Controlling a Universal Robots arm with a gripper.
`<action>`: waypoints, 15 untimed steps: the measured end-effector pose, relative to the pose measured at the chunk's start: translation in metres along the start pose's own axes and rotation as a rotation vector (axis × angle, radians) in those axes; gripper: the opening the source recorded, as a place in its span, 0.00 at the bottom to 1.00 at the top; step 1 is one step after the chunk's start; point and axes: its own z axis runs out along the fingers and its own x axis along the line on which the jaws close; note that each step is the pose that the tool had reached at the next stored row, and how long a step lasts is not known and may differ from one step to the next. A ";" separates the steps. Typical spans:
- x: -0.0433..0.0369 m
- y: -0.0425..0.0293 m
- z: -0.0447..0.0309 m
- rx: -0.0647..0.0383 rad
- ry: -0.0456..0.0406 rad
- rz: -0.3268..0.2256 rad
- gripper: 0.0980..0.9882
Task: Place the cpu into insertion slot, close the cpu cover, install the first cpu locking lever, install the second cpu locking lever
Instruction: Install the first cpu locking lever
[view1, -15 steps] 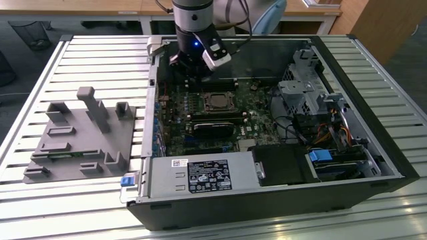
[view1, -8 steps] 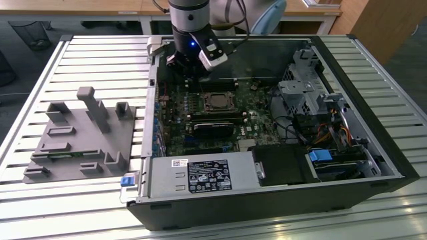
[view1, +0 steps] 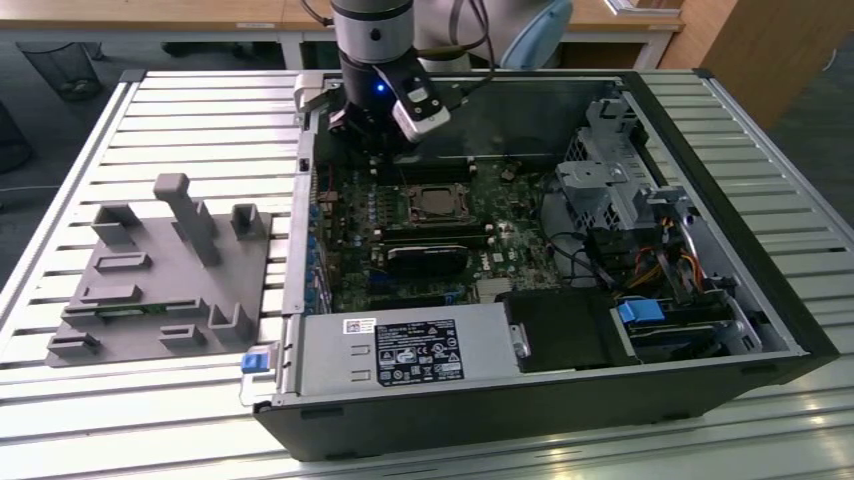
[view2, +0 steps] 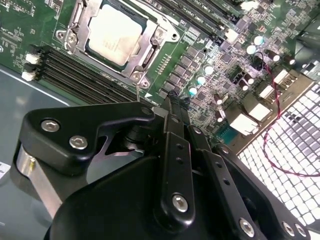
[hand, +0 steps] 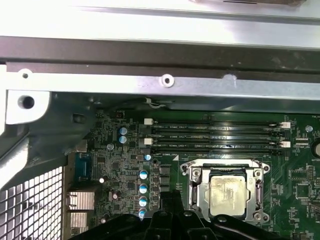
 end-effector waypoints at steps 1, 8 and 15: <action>0.0007 0.0000 -0.0001 0.000 0.0000 0.000 0.01; 0.0053 0.0000 -0.0003 0.000 0.0001 0.000 0.01; 0.0091 0.0015 -0.0005 0.000 0.0001 0.000 0.01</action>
